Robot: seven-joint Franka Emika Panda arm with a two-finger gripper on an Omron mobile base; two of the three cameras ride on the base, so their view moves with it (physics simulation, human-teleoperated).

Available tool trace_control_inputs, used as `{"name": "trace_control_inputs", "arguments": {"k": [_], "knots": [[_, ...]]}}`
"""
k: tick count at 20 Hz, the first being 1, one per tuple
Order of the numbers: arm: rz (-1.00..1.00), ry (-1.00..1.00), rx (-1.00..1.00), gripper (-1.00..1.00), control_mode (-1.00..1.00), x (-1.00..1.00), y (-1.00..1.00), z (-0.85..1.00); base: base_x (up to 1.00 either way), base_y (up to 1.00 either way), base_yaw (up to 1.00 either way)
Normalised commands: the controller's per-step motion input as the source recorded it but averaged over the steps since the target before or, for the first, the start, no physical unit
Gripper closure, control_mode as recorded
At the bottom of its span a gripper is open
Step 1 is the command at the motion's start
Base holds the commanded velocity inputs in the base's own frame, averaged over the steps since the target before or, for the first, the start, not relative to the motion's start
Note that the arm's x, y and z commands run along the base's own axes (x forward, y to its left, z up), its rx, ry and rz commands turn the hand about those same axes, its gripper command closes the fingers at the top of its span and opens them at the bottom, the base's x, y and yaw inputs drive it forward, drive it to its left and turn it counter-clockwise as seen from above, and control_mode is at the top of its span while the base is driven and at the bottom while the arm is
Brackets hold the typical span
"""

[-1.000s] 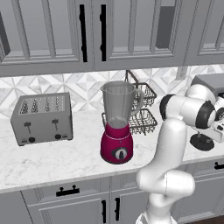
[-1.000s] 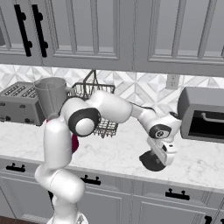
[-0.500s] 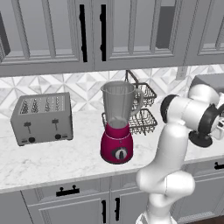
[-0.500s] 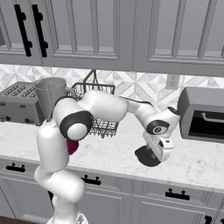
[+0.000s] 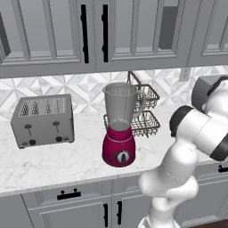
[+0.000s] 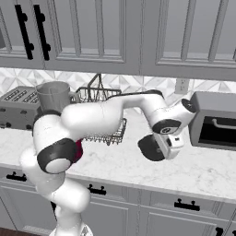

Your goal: Close the lid blender by securely placing the lid on top.

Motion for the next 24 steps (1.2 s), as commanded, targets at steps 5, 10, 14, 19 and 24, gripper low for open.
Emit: {"name": "trace_control_inputs", "arguments": {"k": [5,10,14,19,24], "knots": [[-0.02,-0.35,0.00,1.00,-1.00,-0.73,0.62,1.00,0.00,0.00,0.00],[0.00,-0.30,0.00,1.00,-1.00,-0.51,0.83,0.90,0.00,0.00,0.00],[0.00,-0.16,0.00,1.00,-1.00,-0.18,1.00,0.77,0.00,0.00,0.00],[0.00,-0.10,0.00,1.00,-1.00,-0.11,0.98,0.80,0.00,0.00,0.00],[0.00,-0.04,0.00,1.00,-1.00,0.00,0.81,0.89,0.00,0.00,0.00]]}}
